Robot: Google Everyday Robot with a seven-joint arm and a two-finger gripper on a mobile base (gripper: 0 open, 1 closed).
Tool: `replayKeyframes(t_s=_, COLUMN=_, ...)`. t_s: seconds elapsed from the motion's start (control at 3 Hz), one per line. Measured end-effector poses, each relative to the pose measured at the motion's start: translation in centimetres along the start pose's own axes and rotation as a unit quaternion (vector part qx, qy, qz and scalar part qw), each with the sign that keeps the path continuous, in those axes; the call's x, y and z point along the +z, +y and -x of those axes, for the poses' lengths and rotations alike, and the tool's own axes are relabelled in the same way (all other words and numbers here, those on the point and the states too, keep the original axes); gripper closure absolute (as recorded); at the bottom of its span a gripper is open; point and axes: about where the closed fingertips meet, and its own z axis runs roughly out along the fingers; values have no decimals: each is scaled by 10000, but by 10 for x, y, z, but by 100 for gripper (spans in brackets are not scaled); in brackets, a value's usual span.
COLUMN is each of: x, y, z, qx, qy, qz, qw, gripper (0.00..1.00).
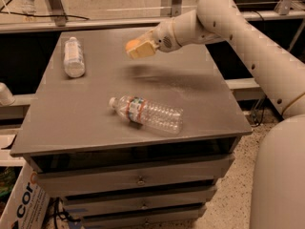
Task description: Move orange near blue plastic bottle
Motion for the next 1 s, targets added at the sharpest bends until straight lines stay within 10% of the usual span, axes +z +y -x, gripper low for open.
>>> replayKeyframes(t_s=1.0, x=45, y=28, z=37, qx=-277, qy=-198, qz=295, qw=9990, gripper=100)
